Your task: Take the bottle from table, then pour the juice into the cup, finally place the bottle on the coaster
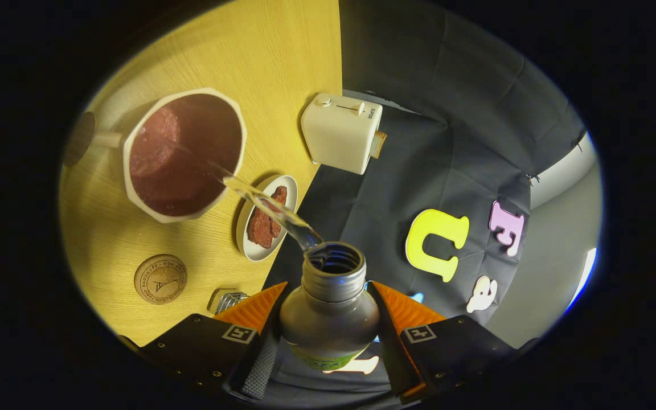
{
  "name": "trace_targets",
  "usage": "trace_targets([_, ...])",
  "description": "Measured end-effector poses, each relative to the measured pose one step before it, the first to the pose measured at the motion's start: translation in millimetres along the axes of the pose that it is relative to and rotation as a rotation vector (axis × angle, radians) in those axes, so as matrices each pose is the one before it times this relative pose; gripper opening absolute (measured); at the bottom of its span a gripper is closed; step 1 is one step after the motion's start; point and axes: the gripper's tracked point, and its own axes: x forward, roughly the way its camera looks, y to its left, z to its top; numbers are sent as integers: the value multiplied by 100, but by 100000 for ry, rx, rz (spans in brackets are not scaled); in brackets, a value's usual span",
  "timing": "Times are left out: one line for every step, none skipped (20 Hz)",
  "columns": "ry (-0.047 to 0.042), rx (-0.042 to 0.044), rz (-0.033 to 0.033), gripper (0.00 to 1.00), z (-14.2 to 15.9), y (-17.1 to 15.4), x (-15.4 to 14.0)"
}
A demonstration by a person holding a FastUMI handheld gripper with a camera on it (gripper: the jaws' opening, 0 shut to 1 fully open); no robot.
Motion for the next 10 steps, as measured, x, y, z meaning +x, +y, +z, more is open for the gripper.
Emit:
trace_targets([-117,-274,-230,79,6,-66,54])
trace_targets([48,-559,-130,79,-80,-51,-82])
trace_targets([-280,-384,-202,78,-80,-111,-106])
trace_targets([63,-518,-26,79,-42,-41,67])
trace_targets([-32,-457,-52,79,-77,-42,-110])
trace_targets([-49,-567,-321,79,-80,-72,148])
trace_targets([37,-518,-357,79,1,-222,17])
trace_targets([-244,-377,-368,79,-111,-70,-11])
trace_targets([-40,-524,-246,79,-136,-199,-11])
trace_targets([-95,-592,-365,79,-53,-73,23])
